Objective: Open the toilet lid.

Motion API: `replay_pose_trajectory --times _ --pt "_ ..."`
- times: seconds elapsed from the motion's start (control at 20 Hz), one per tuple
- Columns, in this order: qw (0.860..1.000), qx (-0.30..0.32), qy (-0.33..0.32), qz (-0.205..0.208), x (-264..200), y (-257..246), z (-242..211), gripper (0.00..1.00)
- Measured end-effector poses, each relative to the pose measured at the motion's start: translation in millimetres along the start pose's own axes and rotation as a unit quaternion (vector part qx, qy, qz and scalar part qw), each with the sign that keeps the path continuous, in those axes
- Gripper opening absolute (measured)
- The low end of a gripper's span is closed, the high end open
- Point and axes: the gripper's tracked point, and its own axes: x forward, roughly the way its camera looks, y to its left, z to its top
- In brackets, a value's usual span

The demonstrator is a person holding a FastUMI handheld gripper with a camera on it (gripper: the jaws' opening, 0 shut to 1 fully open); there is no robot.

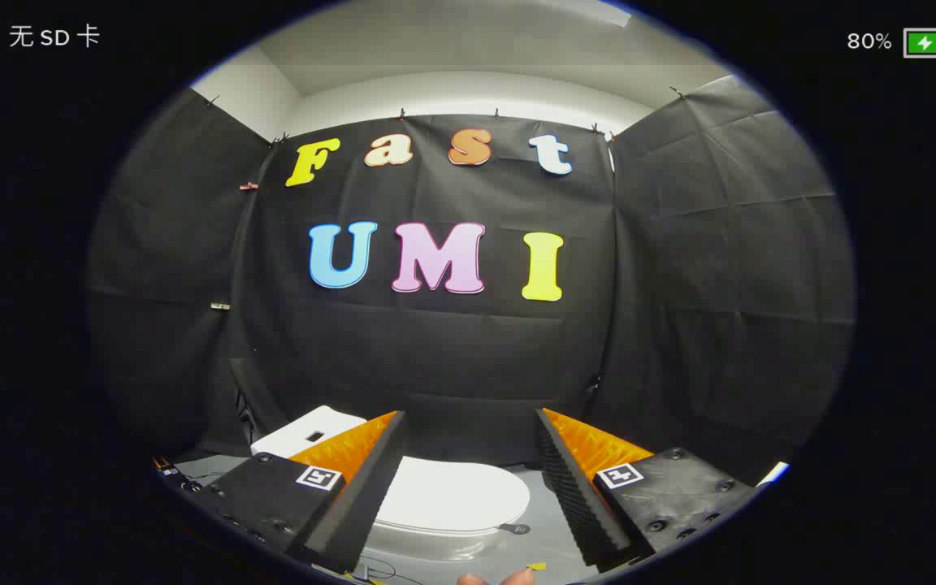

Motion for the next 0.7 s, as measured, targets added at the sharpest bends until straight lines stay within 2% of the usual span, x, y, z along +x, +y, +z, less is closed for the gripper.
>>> replay_pose_trajectory --times 0.35,0.7 --pt "0.999 0.041 0.005 0.035 3 11 -6 0.98" --pt "1.0 0.007 -0.008 0.019 12 -6 -12 0.99"
